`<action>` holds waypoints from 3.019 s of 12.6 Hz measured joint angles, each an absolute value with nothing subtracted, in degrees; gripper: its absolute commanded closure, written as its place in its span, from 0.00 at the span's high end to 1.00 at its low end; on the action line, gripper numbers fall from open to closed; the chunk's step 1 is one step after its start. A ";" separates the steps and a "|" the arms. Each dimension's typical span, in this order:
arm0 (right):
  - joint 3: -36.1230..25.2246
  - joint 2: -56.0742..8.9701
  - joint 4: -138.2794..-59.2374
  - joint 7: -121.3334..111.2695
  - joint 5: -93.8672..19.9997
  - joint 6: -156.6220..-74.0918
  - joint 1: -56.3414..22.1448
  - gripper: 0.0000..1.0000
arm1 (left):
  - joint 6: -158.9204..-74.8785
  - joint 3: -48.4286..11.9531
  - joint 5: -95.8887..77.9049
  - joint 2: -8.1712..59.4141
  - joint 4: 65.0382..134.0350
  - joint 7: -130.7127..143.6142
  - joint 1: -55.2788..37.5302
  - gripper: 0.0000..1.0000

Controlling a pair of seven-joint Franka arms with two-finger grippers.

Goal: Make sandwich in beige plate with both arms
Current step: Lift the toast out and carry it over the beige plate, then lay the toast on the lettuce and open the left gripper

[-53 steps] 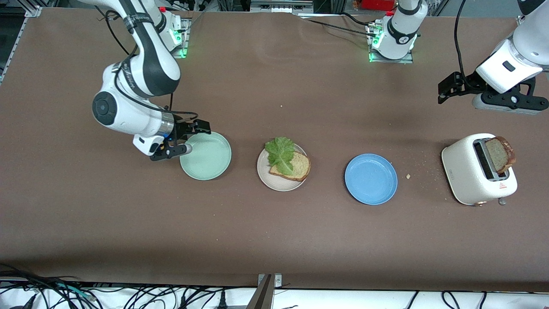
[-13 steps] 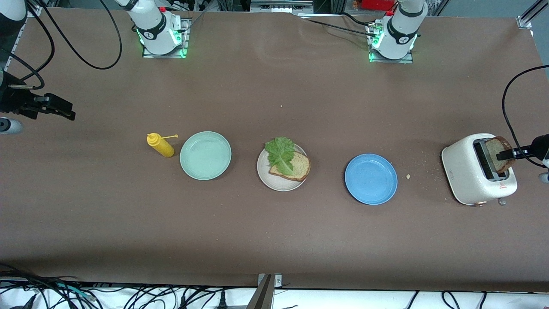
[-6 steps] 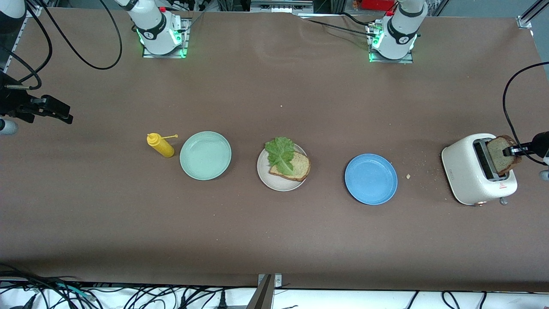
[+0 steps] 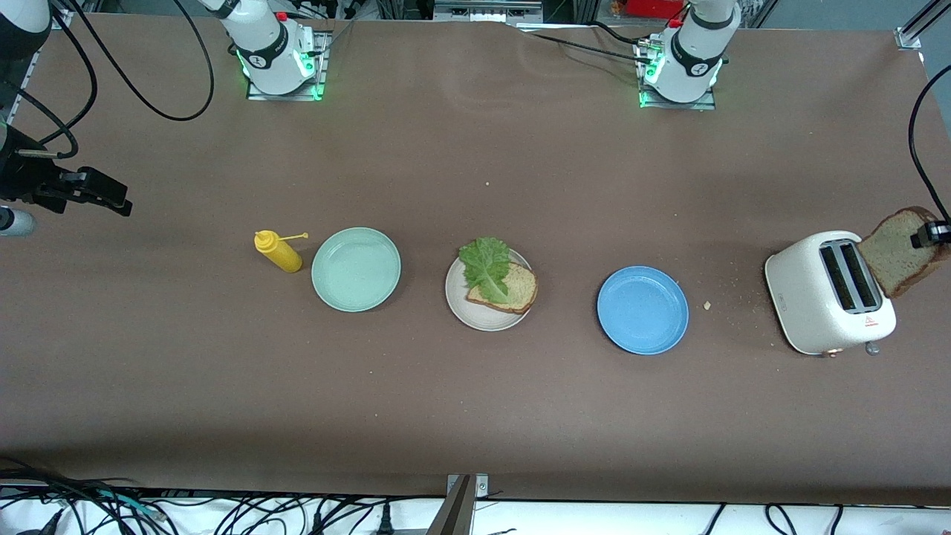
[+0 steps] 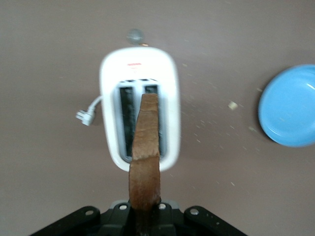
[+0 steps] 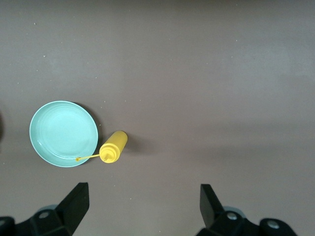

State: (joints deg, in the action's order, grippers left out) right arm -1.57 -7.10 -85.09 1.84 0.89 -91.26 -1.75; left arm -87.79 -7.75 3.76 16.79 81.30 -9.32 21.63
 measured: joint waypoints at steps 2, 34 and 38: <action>-1.52 -7.10 -85.09 1.86 0.88 -91.27 -1.85 1.00 | -85.13 -13.75 3.75 16.79 80.35 -9.11 21.37 0.00; -1.69 -6.42 -85.22 1.98 0.87 -87.74 -2.44 1.00 | -112.25 -22.39 -48.58 52.26 81.28 -16.24 -4.28 1.00; -1.66 -6.56 -85.26 1.99 0.87 -87.75 -2.46 1.00 | -114.49 -22.22 -46.18 52.82 80.72 -17.03 -4.93 1.00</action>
State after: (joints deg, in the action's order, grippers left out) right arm -1.66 -6.56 -85.26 1.99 0.87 -87.75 -2.46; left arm -114.49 -22.22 -46.18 52.82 80.72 -17.03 -4.93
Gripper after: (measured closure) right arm 0.000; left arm 0.247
